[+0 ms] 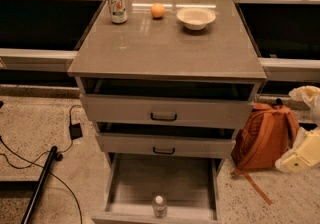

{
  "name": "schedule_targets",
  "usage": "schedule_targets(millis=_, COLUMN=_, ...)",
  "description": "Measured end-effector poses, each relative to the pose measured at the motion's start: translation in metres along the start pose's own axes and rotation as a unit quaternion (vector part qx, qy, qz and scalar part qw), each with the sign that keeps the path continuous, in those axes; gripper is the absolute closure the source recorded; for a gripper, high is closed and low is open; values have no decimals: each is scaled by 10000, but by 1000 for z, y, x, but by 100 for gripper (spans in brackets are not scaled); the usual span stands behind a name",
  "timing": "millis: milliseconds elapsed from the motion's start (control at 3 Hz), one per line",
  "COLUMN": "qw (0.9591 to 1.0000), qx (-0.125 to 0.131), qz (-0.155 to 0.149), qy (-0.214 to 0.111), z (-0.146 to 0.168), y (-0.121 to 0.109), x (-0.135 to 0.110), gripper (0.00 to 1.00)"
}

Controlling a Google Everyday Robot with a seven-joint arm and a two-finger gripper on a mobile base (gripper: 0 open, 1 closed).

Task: Pick water bottle from bottom drawer and place on counter

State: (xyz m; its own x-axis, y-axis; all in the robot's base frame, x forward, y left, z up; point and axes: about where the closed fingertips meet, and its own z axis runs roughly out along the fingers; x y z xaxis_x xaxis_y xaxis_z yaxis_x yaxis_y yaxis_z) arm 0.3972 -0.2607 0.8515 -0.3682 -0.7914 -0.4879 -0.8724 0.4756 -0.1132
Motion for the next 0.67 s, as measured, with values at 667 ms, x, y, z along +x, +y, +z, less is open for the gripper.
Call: schedule_targets(millis=667, qw=9992, qx=-204, qz=-118, qy=-327, z=24, y=2, x=1, gripper=0)
